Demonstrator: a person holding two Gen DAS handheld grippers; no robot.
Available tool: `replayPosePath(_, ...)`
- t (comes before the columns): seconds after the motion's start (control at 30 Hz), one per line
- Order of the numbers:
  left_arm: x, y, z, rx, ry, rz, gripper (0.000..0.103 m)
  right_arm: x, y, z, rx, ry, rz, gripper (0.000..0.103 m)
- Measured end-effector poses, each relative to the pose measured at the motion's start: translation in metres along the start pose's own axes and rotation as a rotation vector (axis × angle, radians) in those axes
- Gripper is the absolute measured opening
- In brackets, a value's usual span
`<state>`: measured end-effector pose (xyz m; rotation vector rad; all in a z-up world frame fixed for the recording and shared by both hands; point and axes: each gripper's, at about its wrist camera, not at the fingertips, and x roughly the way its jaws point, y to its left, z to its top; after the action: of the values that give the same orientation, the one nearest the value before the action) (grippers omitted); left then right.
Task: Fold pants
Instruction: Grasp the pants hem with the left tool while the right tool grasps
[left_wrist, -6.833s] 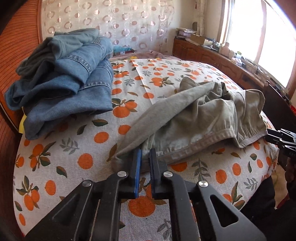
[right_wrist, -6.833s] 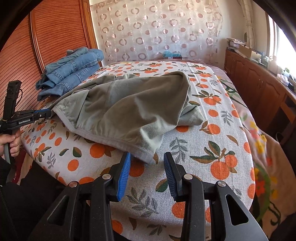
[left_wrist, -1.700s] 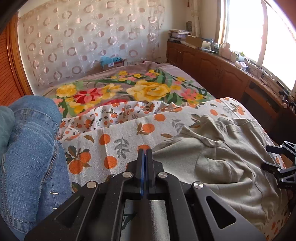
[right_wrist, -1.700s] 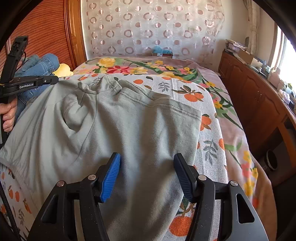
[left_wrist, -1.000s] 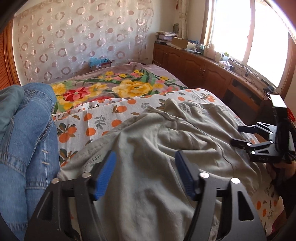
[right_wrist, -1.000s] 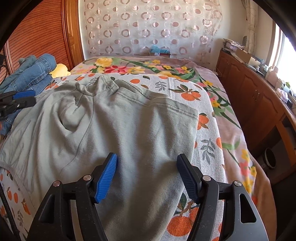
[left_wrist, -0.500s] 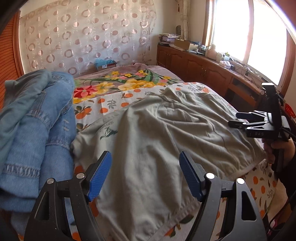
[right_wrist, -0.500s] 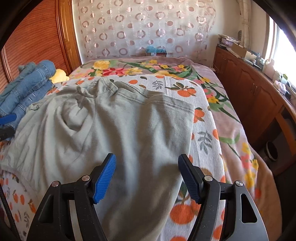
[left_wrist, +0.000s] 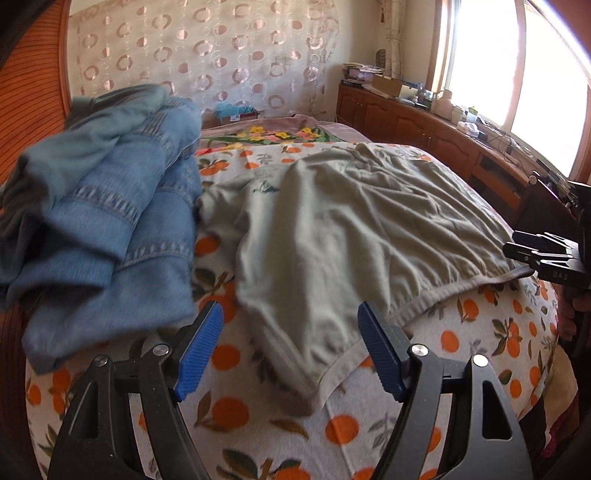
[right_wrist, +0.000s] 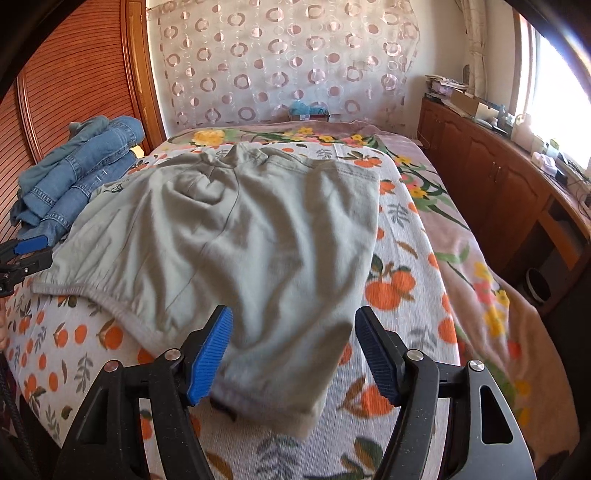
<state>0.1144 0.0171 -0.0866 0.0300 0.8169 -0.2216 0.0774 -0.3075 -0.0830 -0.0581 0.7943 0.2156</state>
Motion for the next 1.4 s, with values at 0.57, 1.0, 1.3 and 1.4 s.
replayPosePath(0.57, 0.002, 0.004, -0.026, -0.047, 0.043, -0.005, 0.048, -0.019, -0.012, -0.02, 0.073, 0.007, 0.03, 0.043)
replayPosePath(1.0, -0.014, -0.004, -0.034, -0.057, 0.02, -0.091, 0.008, -0.034, -0.014, -0.025, 0.092, -0.035, 0.103, 0.01)
replayPosePath(1.3, -0.047, -0.015, -0.056, -0.067, 0.044, -0.172, 0.007, -0.073, -0.024, -0.047, 0.076, -0.042, 0.095, 0.01)
replayPosePath(1.4, -0.051, -0.017, -0.063, -0.07, 0.052, -0.183, 0.007, -0.083, -0.029, -0.06, 0.086, -0.032, 0.094, 0.01)
